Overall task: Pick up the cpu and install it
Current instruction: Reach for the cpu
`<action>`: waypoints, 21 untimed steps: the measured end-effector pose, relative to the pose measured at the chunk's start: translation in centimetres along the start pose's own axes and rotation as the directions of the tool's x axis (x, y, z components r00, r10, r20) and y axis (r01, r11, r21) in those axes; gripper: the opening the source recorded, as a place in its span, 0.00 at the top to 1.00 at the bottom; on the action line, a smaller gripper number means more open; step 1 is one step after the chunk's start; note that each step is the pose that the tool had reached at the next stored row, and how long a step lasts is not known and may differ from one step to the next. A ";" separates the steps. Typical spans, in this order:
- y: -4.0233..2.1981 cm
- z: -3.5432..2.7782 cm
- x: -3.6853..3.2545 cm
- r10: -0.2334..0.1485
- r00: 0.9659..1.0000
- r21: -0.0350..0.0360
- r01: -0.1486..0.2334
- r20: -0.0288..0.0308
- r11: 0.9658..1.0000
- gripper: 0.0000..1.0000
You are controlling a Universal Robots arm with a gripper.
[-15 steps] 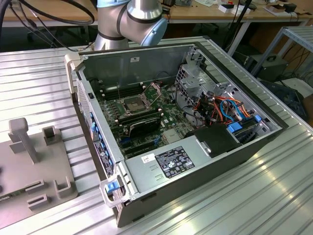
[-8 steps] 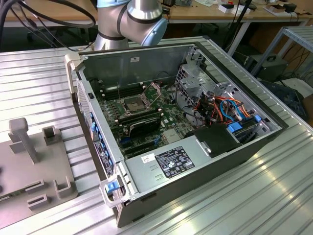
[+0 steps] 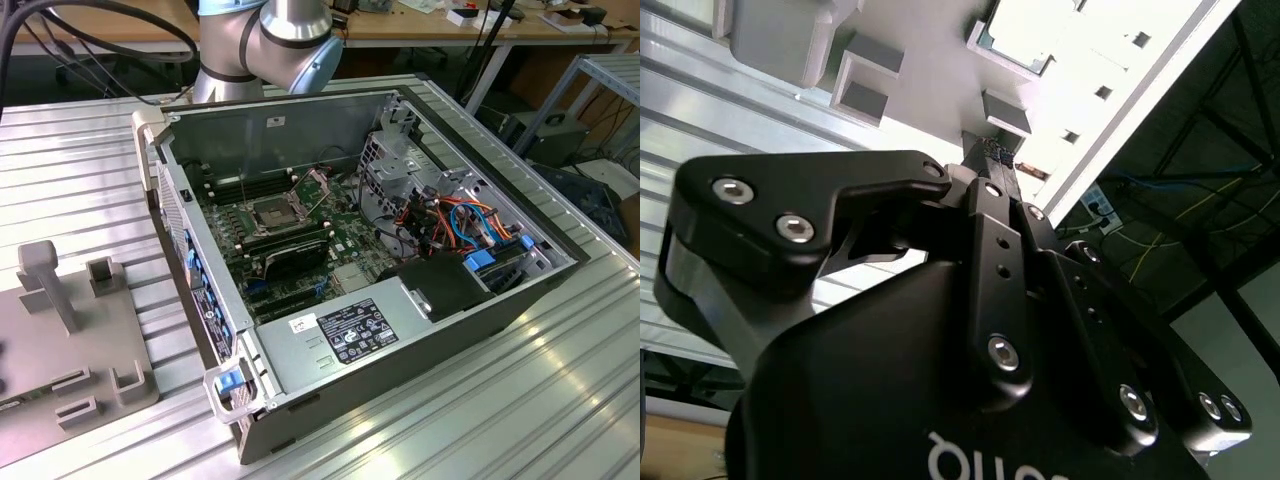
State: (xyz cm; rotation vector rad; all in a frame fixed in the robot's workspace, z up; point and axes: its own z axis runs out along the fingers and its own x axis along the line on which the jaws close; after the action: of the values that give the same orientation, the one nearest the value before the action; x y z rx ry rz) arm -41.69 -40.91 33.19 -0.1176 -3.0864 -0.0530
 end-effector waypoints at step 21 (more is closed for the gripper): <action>-0.15 1.15 -0.05 0.000 1.000 0.001 0.000 0.000 1.000 0.89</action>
State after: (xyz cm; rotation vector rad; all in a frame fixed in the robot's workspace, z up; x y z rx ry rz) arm -41.71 -41.02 32.03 -0.1176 -3.0867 -0.0517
